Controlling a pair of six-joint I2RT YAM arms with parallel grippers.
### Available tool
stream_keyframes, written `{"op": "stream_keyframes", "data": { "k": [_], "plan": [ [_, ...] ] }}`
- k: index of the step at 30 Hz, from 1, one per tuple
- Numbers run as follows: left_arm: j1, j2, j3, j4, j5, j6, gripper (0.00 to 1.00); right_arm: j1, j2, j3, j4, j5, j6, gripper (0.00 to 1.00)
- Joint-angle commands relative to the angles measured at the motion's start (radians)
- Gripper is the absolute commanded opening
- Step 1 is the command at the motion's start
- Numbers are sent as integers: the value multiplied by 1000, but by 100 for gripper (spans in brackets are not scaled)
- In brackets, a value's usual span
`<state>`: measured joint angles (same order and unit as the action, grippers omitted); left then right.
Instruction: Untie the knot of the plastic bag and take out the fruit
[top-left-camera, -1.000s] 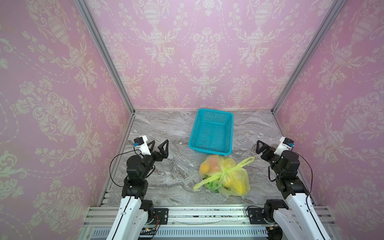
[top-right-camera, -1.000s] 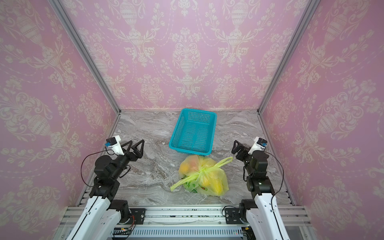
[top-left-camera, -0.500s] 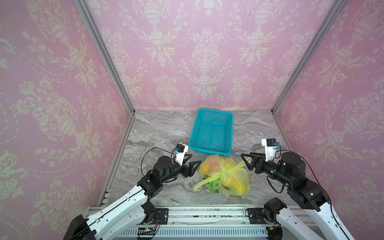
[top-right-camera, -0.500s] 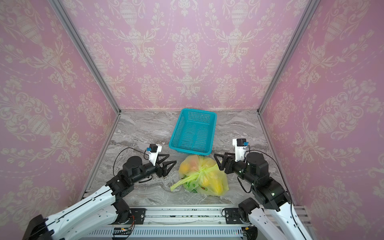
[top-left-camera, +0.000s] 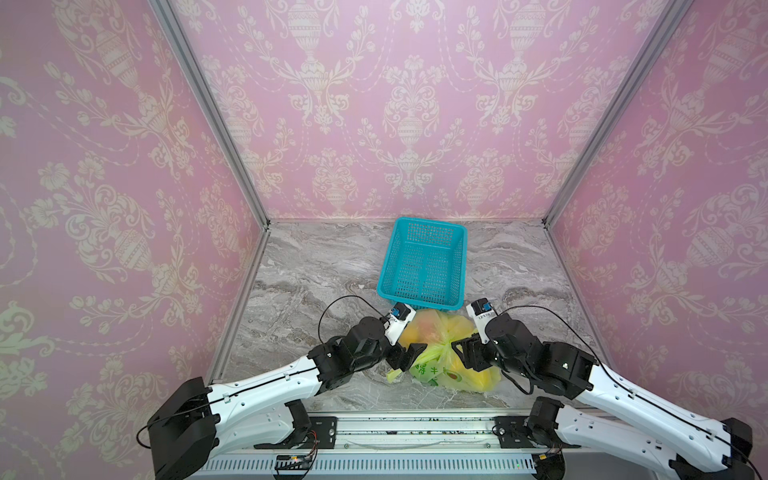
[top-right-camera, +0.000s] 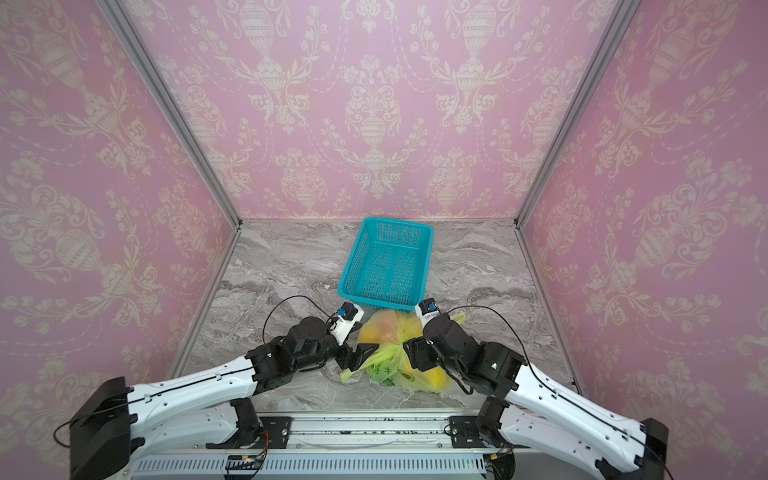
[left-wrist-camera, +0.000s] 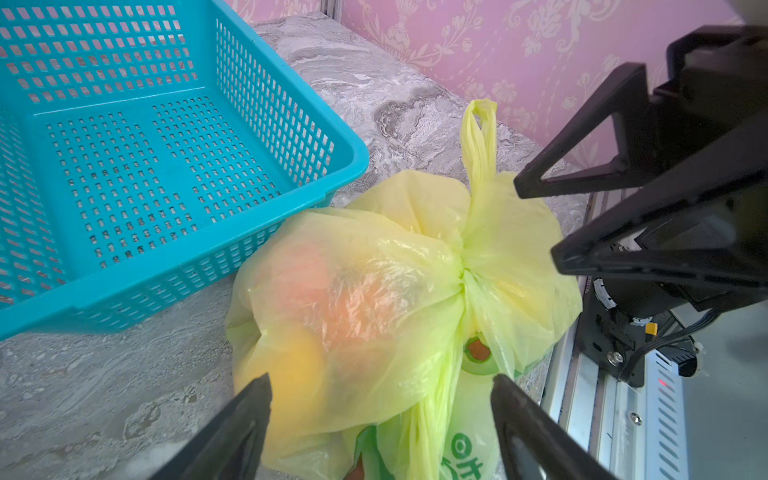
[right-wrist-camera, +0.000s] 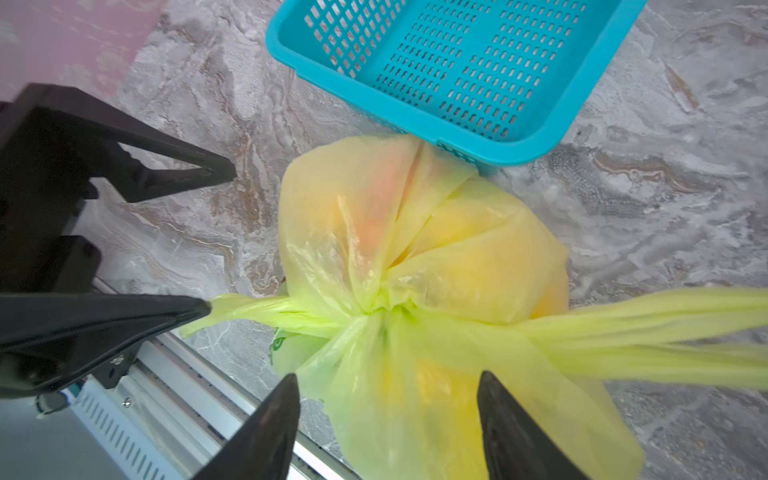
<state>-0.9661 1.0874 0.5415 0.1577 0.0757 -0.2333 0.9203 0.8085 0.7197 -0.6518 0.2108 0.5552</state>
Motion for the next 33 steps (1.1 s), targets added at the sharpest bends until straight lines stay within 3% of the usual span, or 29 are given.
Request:
{"op": "stream_keyframes", "data": {
  "k": [1,4,6,12,15,18,20,21,28,33],
  "plan": [
    [-11,49,50,-43,-67,29,87,10,21,-34,-56,137,37,70],
    [-23,109,88,-74,-95,37,88,10,27,-58,-48,144,71,69],
    [-29,152,113,-90,-112,39,88,10,26,-75,-31,141,68,63],
    [-62,281,184,-86,-119,37,82,9,30,-108,26,101,66,27],
    [-85,327,232,-87,-117,47,67,10,31,-121,46,90,65,12],
    [-94,355,250,-72,-107,48,39,9,19,-129,48,101,65,0],
    [-94,365,253,-55,-148,33,7,9,-1,-136,49,108,65,0],
    [-94,369,258,-59,-170,29,1,10,-13,-139,48,111,66,0],
    [-89,319,261,-103,-341,0,0,9,-107,-169,43,136,69,0],
    [-67,193,295,-281,-397,-70,0,9,-147,-196,105,91,50,0]
  ]
}}
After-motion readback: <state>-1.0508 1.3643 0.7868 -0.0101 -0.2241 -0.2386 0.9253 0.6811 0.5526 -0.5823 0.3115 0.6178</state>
